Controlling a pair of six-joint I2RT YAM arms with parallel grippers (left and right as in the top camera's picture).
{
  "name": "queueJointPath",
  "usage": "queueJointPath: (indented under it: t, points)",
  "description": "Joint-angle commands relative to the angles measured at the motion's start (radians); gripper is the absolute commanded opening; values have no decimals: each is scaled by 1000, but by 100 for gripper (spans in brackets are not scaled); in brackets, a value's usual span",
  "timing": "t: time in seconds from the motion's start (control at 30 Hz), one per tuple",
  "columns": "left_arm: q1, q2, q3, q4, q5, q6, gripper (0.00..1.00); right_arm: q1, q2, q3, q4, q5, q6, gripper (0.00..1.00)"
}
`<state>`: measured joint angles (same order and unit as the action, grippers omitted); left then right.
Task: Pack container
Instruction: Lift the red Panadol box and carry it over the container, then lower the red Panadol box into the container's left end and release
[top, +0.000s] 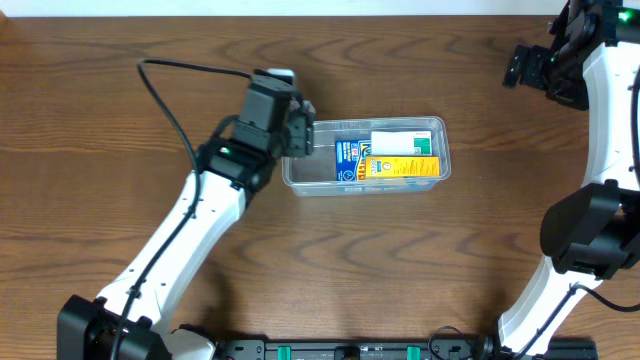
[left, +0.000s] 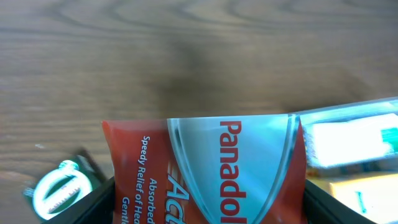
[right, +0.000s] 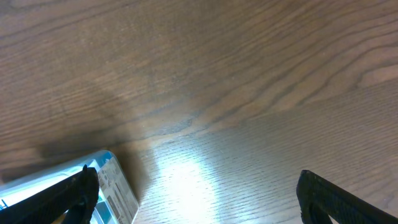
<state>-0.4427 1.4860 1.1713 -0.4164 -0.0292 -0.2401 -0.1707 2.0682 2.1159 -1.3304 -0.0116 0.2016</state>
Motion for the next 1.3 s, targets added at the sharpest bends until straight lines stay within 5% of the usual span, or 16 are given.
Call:
queueJointPath:
  t: [0.0,1.27]
  points:
    - [-56,-10,3,2,-4,-50,71,-3,-2,15,-1,-7,11,99]
    - [-135,208,3,18,-116,-61,72,-3,-2,15,-1,-7,11,99]
